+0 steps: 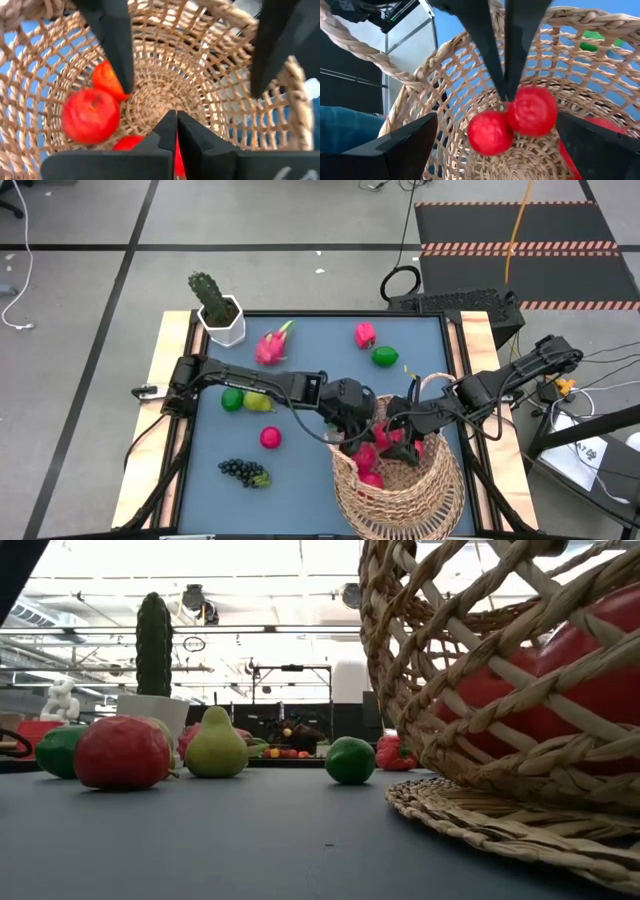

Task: Build produce basket
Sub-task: Put the pink dragon fruit into the brown basket

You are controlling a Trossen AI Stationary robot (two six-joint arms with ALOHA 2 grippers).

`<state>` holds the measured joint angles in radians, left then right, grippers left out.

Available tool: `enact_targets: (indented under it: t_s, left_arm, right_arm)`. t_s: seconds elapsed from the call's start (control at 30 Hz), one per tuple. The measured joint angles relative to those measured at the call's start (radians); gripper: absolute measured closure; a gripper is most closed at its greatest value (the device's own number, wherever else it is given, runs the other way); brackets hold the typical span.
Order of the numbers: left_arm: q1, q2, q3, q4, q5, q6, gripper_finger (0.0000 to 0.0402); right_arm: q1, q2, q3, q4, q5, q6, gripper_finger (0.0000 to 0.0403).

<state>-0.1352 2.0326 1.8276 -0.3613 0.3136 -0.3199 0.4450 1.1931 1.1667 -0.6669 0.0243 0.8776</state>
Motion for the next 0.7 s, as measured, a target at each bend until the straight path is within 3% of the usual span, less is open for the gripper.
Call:
enact_targets:
  t_s: [0.23,0.7]
  left_arm:
    - [0.004,-0.047,0.000,-0.016,-0.010,-0.039,0.0383]
    - [0.057,-0.298,0.001,-0.223,-0.244,-0.057,0.0382]
  right_arm:
    - [0.000,-0.008,0.000,0.013,-0.026,0.025,0.0009]
    - [-0.052,-0.096,0.000,0.154,-0.050,0.136,0.0027]
